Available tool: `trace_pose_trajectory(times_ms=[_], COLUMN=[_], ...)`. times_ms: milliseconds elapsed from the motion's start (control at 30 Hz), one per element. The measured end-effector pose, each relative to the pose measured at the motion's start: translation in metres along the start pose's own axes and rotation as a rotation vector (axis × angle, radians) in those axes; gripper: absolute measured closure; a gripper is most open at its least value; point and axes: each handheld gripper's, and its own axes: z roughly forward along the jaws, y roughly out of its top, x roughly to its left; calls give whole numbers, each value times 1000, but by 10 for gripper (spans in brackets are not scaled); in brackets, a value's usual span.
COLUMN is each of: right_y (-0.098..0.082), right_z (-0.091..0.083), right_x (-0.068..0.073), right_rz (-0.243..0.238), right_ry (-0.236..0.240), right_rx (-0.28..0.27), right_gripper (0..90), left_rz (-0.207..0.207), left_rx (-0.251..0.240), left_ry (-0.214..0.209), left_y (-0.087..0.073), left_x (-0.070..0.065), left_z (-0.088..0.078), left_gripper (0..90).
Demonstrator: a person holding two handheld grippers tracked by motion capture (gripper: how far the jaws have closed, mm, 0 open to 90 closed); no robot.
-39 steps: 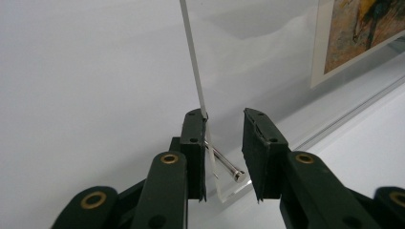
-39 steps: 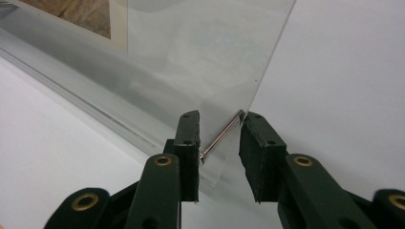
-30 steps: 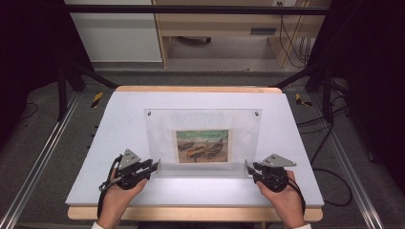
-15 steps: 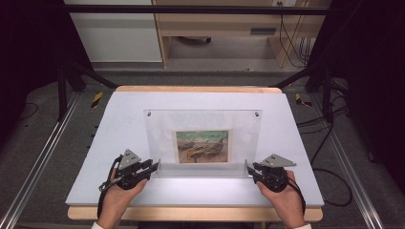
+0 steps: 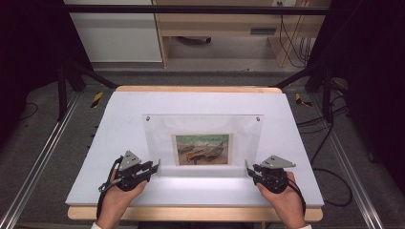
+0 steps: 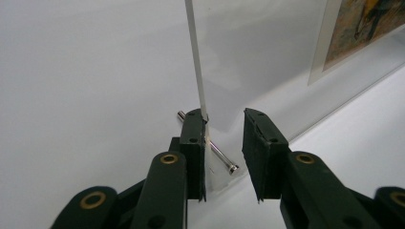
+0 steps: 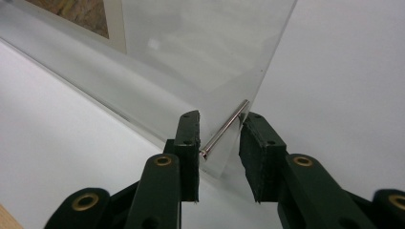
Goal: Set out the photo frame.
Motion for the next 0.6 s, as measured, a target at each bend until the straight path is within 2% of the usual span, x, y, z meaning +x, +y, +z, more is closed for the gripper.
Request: trace_pose_trajectory(times_ms=[100, 600], right_y=[-1, -2], right_z=[0, 0], right_x=[0, 1], right_rz=[-11, -1], right_ry=[1, 5], right_rx=[5, 9], right_gripper=[691, 689], left_rz=[1, 2], left_rx=[3, 3], left_ry=[1, 0], left_y=[-1, -2], left_x=[-1, -2], left_z=[0, 0], left_gripper=[693, 690])
